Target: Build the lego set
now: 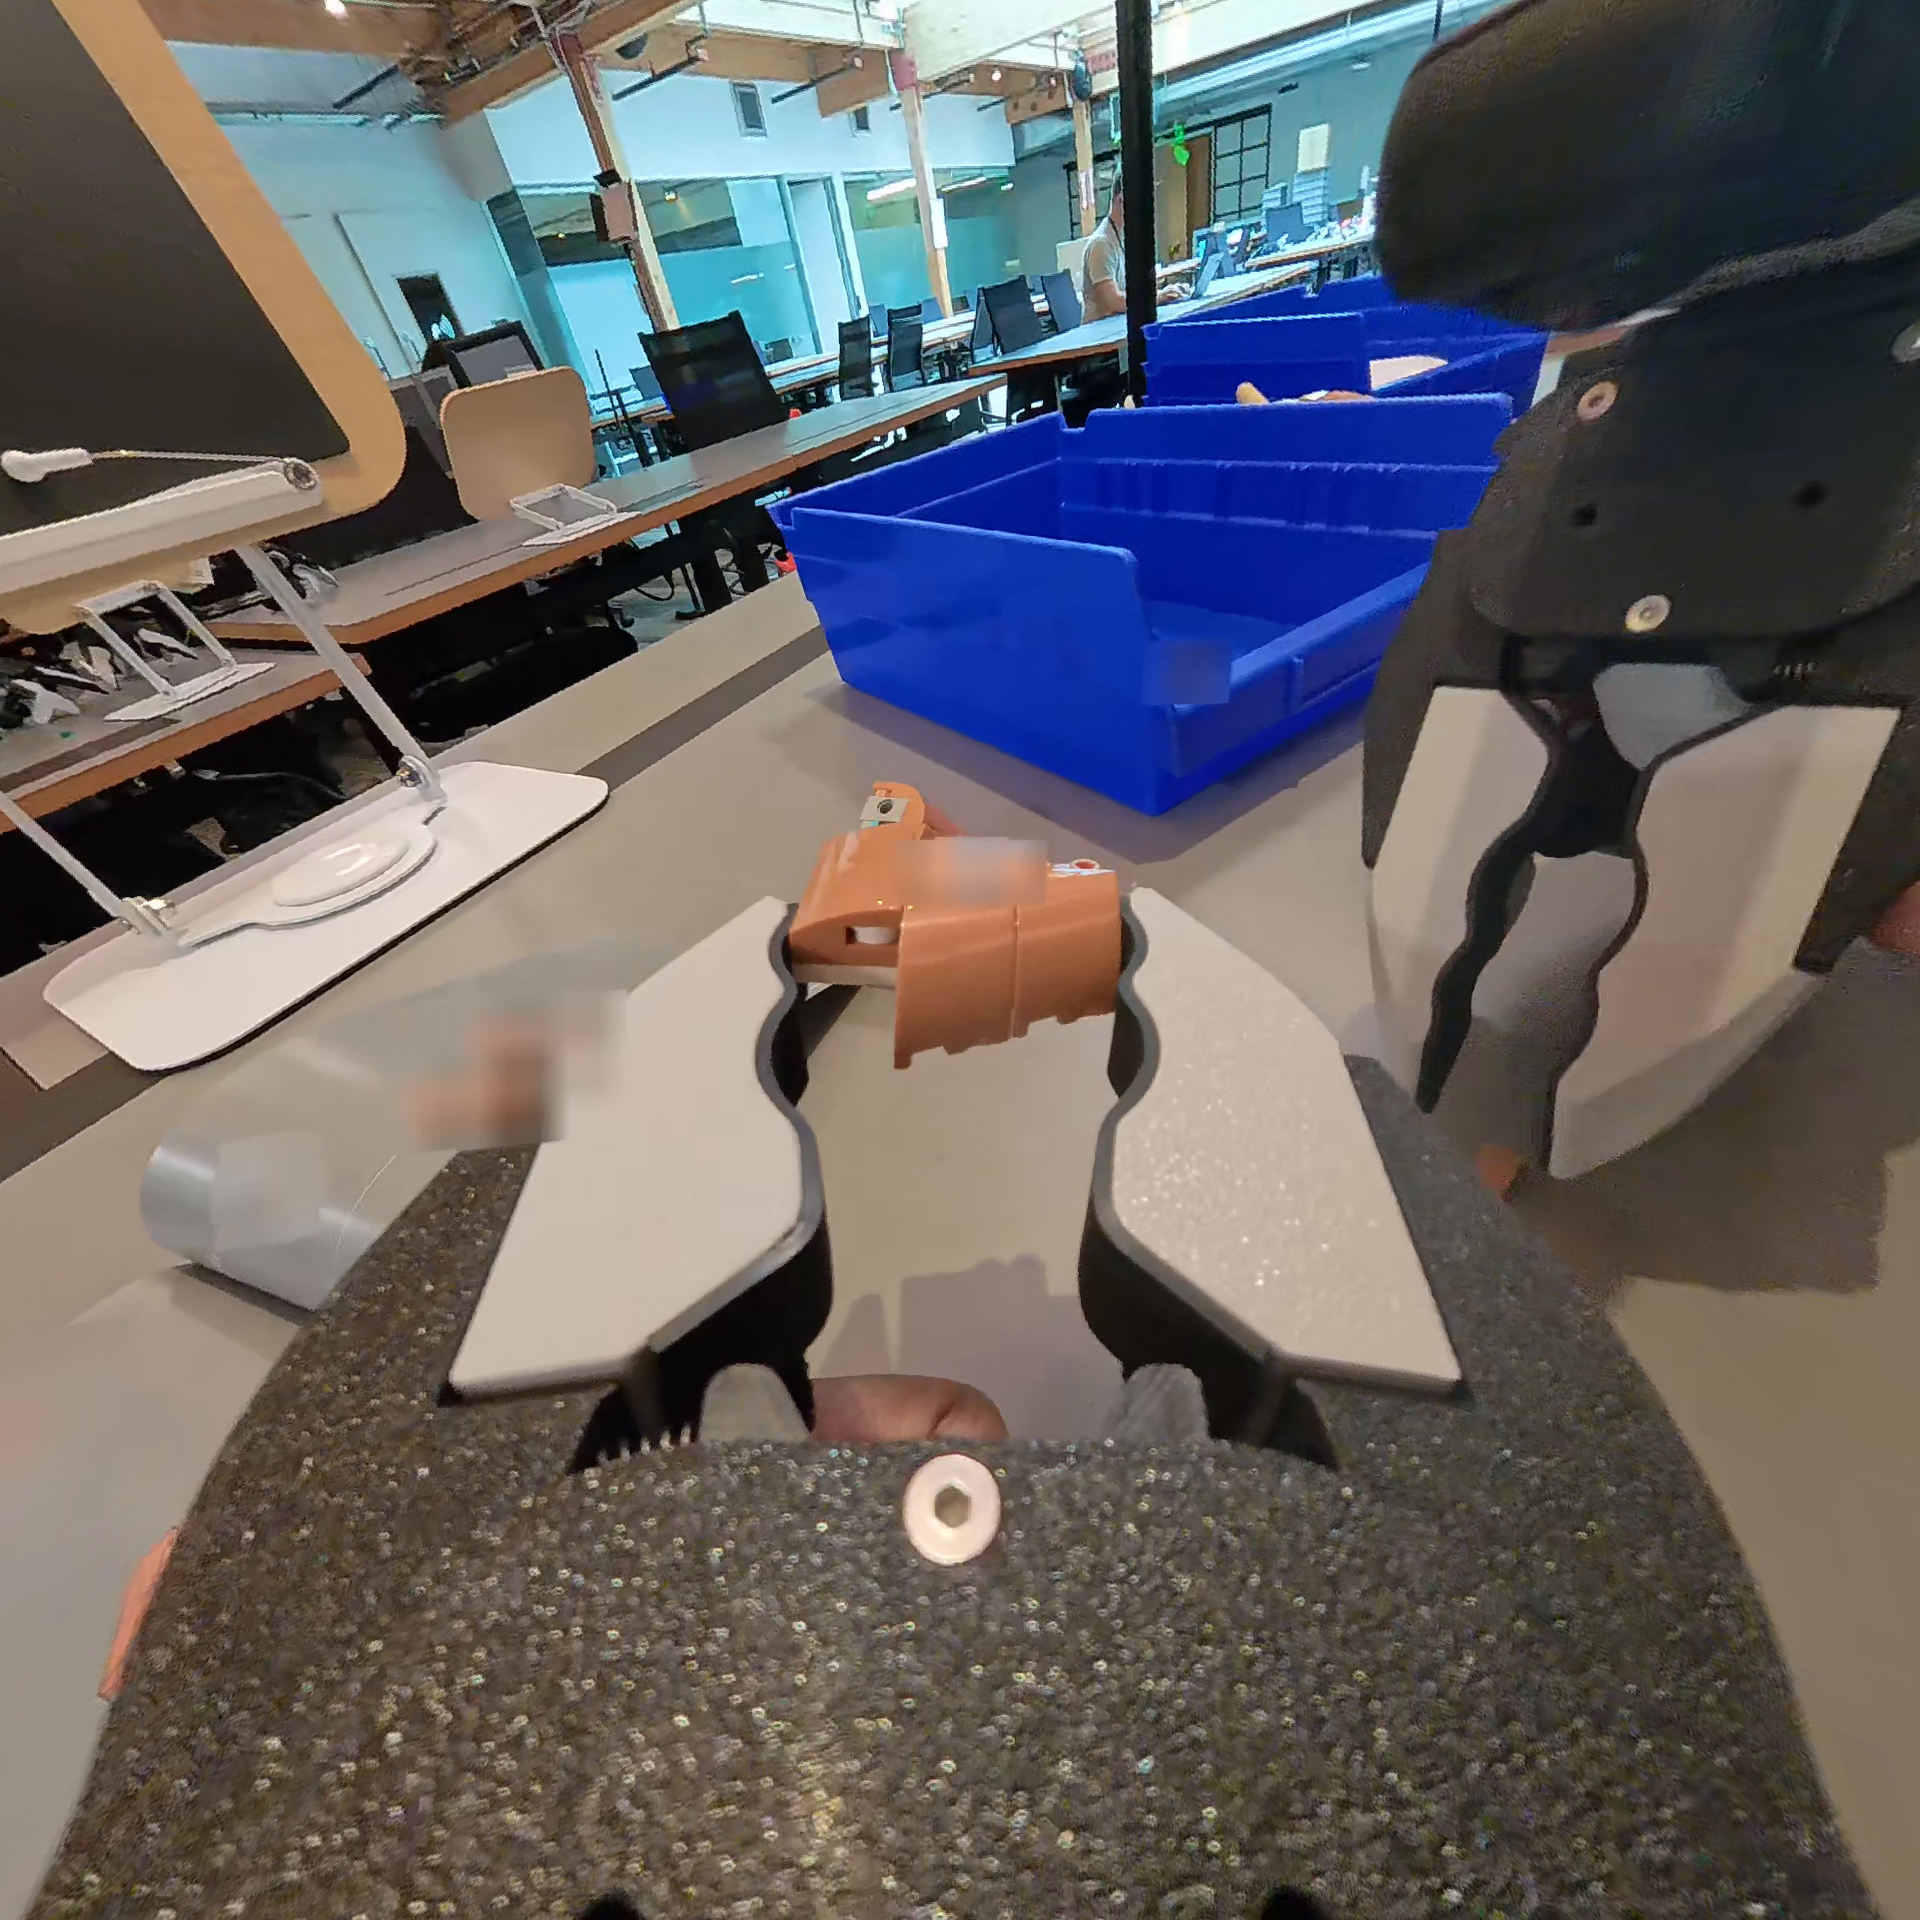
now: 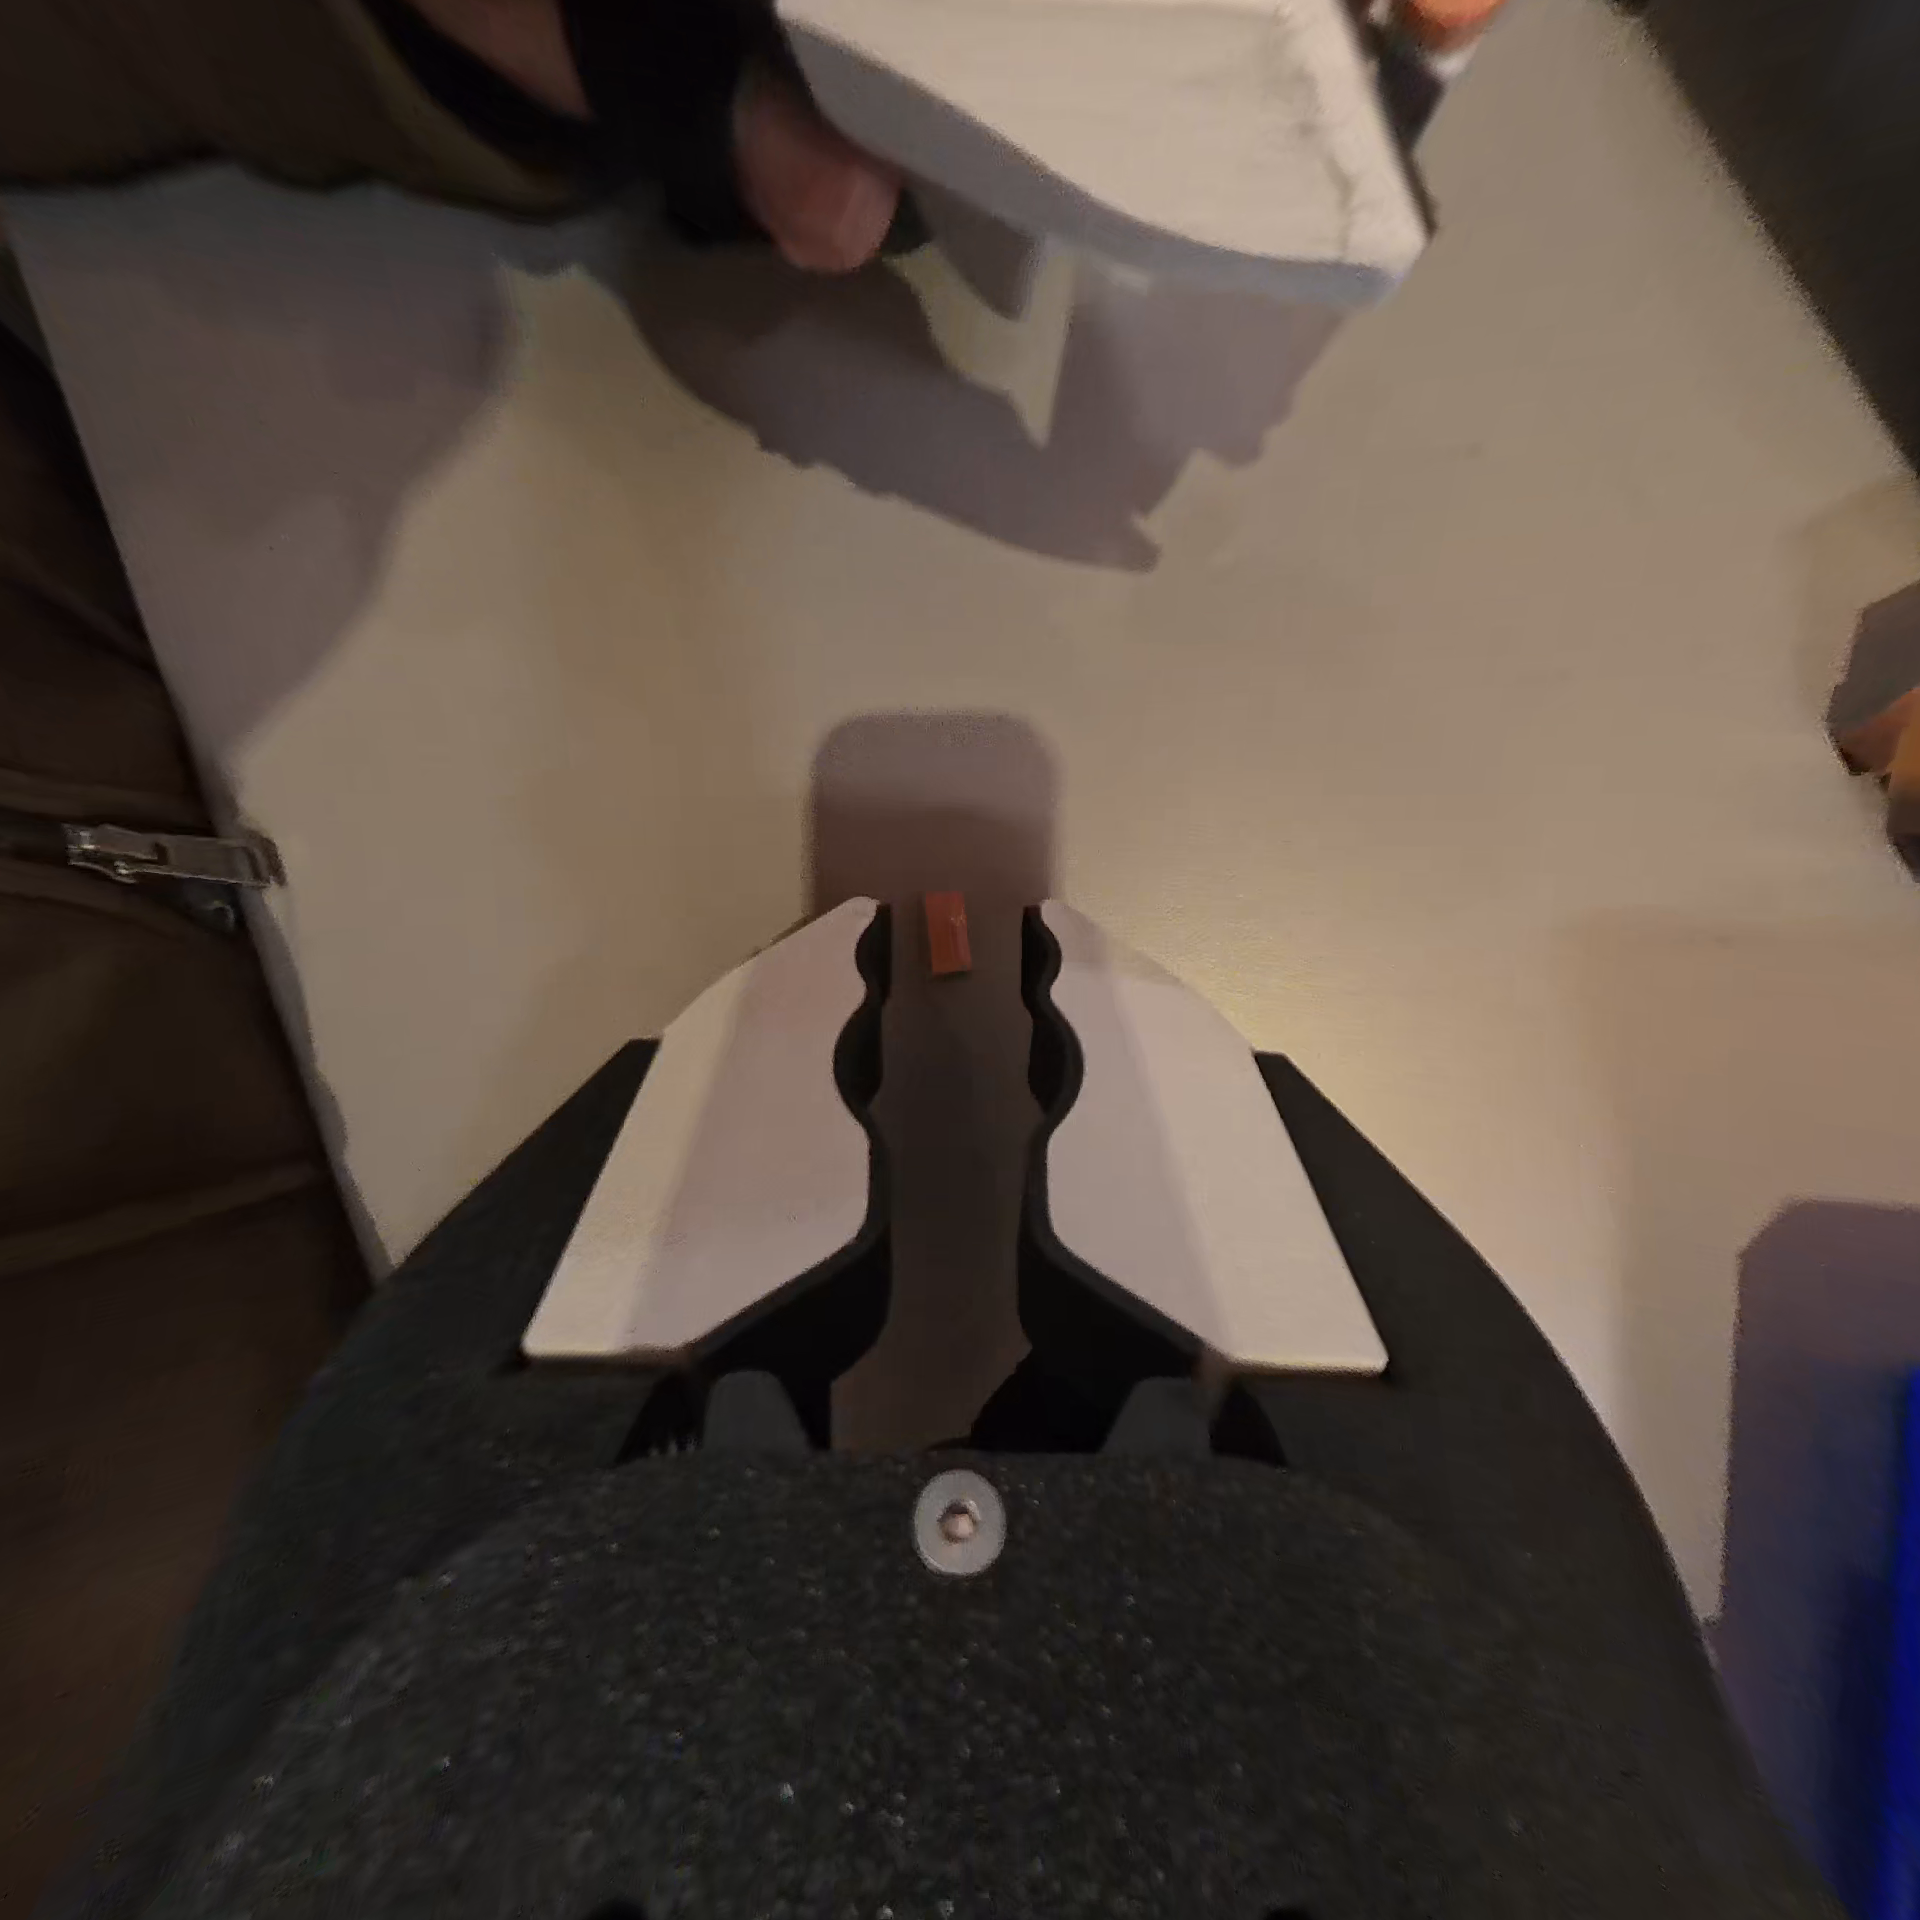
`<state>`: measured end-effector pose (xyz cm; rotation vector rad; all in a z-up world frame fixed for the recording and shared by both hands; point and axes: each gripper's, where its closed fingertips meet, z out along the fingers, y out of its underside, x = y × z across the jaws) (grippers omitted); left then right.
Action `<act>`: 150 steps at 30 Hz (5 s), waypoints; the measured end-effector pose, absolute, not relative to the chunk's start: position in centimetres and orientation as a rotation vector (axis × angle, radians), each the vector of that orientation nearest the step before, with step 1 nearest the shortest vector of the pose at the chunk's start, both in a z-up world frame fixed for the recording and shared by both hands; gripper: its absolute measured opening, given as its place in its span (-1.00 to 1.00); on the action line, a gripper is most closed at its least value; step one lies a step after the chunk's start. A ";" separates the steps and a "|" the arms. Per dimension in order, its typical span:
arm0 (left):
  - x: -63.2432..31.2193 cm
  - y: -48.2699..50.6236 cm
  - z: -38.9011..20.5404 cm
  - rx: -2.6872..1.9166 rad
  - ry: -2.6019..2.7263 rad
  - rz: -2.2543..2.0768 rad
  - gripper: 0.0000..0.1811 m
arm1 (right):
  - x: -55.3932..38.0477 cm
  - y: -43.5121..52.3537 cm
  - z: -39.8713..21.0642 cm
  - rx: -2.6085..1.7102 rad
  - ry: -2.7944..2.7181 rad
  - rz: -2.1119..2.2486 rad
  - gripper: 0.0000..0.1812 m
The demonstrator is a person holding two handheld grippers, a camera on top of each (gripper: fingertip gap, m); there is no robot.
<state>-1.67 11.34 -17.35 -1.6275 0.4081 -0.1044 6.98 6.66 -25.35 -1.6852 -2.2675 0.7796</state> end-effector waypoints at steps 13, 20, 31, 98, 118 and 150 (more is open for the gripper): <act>-1.9 11.4 -17.4 -1.627 0.406 -0.093 -0.38 | 7.6 6.6 -26.6 -1.543 -2.425 0.525 -0.91; -2.3 11.5 -17.2 -1.621 0.378 -0.070 -0.38 | 6.7 7.1 -25.6 -1.685 -2.317 0.771 -0.91; -3.9 11.3 -16.6 -1.614 0.174 0.061 -0.38 | 0.3 9.3 -15.3 -1.648 -1.958 1.044 -0.92; -1.6 8.6 -13.1 -1.356 0.380 -0.775 -0.38 | -1.6 6.7 -11.5 0.070 -1.844 0.547 -0.50; -1.8 8.8 -13.5 -1.389 0.371 -0.764 -0.38 | -2.8 6.1 -13.8 0.189 -1.827 0.304 -0.60; -2.0 9.0 -13.2 -1.372 0.308 -0.757 -0.38 | -3.5 6.5 -13.0 0.191 -1.730 0.170 -0.79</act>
